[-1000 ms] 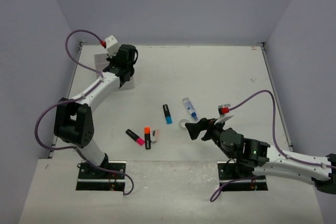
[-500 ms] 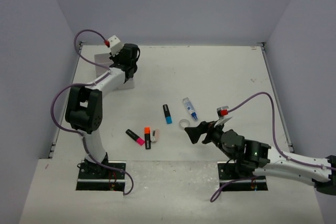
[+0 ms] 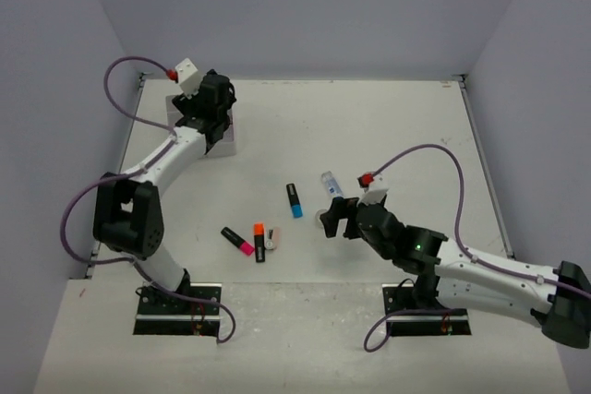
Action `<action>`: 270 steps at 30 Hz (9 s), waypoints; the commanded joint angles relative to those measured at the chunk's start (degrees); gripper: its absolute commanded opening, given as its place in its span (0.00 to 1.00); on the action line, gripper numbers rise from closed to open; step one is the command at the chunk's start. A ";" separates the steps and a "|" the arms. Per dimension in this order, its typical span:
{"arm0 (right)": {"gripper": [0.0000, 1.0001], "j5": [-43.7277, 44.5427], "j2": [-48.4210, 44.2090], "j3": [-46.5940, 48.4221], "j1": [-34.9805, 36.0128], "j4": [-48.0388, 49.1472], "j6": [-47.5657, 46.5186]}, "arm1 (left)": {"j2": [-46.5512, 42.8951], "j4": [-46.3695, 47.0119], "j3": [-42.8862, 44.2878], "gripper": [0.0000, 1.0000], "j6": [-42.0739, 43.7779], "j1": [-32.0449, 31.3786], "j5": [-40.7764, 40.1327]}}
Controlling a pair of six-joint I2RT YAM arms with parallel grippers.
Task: Sort the stationery into containers
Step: Place the stationery in the storage box, then pick up the stationery from the center of the board, then place the stationery in the storage box, then pick up the stationery from the center of the board, then place the stationery in the storage box, then pick up the stationery from the center of the board.
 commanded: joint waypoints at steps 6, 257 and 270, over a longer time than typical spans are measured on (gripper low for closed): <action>0.68 -16.81 30.65 25.85 -10.14 -8.91 -4.49 | -25.88 -12.71 -6.00 1.00 -2.80 -1.32 18.84; 0.97 -5.00 23.64 20.15 10.14 1.74 -7.62 | -12.43 23.74 -22.88 0.72 -8.08 1.80 -6.16; 0.72 -20.33 62.56 58.38 10.03 -19.51 -16.92 | -53.15 -28.94 -10.46 1.00 -3.75 1.93 7.40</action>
